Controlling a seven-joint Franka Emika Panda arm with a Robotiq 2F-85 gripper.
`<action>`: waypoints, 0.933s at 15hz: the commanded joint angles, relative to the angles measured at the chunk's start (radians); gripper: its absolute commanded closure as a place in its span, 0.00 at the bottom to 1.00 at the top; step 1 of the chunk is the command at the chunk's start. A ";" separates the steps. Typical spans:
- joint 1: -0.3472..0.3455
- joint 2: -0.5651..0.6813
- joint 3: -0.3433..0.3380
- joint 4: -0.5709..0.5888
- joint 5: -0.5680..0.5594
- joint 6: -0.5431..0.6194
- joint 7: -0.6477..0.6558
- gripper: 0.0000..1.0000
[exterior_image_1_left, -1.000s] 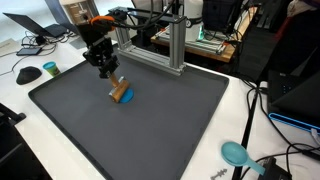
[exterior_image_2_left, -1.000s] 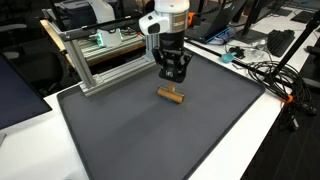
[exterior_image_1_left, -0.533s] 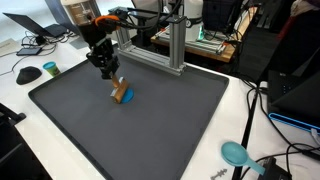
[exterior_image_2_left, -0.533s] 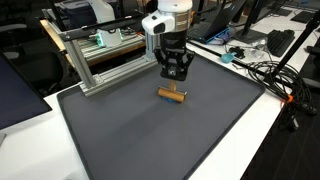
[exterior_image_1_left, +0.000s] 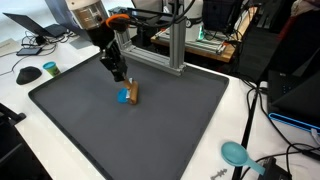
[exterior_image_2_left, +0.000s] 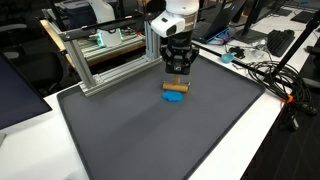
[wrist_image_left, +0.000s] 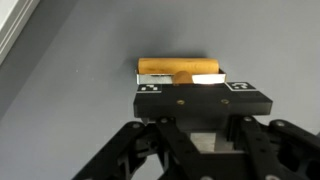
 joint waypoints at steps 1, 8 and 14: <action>0.010 0.075 0.022 0.016 0.049 0.006 -0.035 0.78; -0.007 -0.048 -0.009 -0.081 0.070 0.040 0.000 0.78; -0.054 -0.193 -0.013 -0.206 0.188 0.091 -0.027 0.78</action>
